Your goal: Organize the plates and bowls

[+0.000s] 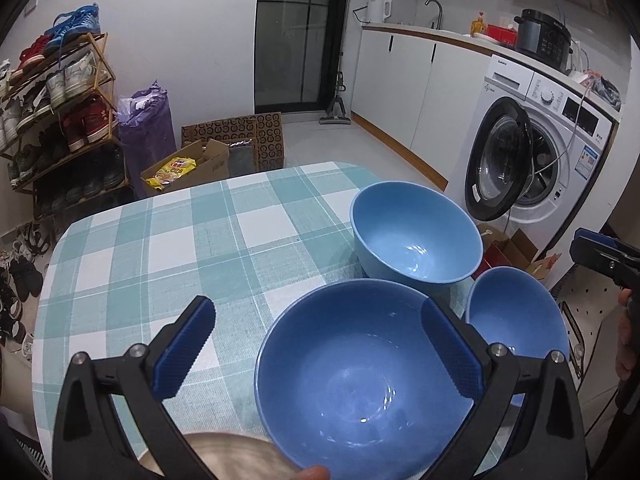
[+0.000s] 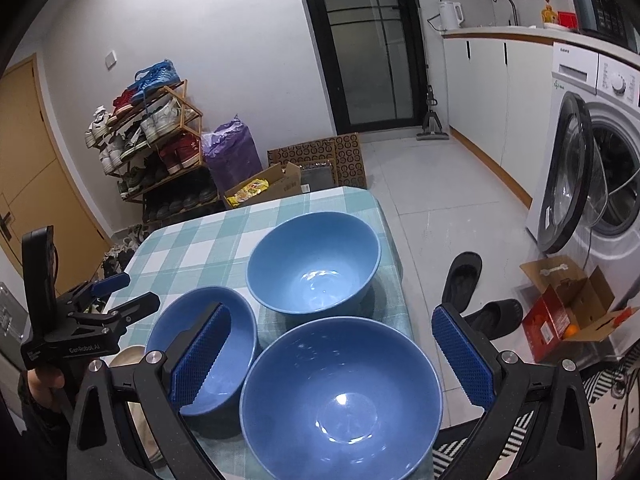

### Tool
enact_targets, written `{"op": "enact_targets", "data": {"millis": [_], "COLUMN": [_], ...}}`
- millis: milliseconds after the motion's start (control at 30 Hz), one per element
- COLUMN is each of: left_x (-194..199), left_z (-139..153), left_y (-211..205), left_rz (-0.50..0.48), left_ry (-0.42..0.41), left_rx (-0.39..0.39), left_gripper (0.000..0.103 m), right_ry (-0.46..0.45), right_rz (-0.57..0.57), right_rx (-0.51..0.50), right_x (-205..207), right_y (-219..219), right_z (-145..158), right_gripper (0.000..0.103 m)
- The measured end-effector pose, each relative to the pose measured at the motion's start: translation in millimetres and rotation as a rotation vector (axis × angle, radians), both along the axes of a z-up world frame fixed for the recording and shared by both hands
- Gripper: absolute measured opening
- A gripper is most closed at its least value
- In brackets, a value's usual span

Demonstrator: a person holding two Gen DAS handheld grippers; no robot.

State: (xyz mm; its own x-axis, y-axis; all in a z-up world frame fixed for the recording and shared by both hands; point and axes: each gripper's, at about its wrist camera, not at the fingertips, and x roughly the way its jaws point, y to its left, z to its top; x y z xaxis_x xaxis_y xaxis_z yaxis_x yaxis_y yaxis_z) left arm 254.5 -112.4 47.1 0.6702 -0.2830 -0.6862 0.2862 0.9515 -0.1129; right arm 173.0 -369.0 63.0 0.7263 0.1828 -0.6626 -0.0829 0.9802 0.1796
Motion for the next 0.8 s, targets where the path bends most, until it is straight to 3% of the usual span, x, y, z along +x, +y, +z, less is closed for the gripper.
{"op": "enact_targets", "data": {"millis": [500, 800], "left_x": [41.5, 68.5], "left_z": [-12.3, -25.2], "left_y": [-13.8, -29.2], "left_rz": [-0.007, -0.039], "left_ry": [0.004, 0.076], "left_rx": [-0.004, -0.029], "left_gripper": [0.103, 0.103], "right_ry": [0.070, 0.108], "right_rz": [-0.029, -0.039], "right_rx": [0.079, 0.100], "right_x": [51.5, 71.7], "right_y": [-18.0, -22.7], "right_z": [-31.7, -44.2], "right_gripper": [0.102, 0.102]}}
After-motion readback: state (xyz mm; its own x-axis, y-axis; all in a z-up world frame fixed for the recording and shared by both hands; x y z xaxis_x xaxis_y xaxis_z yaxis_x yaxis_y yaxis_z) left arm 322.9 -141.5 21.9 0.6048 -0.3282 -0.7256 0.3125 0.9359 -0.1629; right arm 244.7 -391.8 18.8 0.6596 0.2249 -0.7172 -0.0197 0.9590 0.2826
